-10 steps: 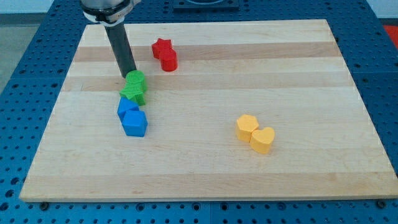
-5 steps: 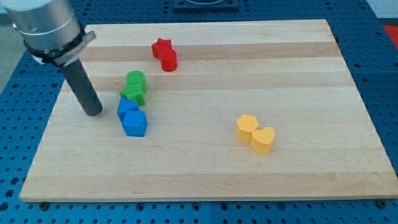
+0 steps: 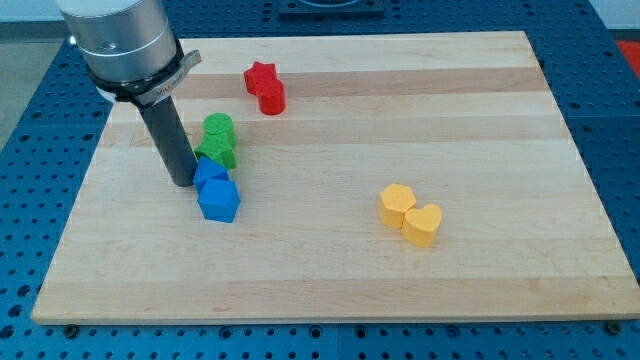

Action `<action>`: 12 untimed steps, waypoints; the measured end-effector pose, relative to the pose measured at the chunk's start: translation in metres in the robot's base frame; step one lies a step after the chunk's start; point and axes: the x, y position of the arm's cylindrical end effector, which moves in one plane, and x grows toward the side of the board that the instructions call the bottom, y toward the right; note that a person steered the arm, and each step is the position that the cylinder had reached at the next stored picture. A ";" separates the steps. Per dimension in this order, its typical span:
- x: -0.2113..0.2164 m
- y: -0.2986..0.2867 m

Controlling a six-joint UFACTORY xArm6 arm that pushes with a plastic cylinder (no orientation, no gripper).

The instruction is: Adjust the blue cube to the bottom of the blue triangle

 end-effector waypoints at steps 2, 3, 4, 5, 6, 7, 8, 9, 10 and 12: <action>0.060 0.000; 0.118 0.017; 0.117 0.067; 0.072 0.097; 0.060 0.099; 0.050 0.099; 0.050 0.098; 0.050 0.095; 0.054 0.091; 0.058 0.087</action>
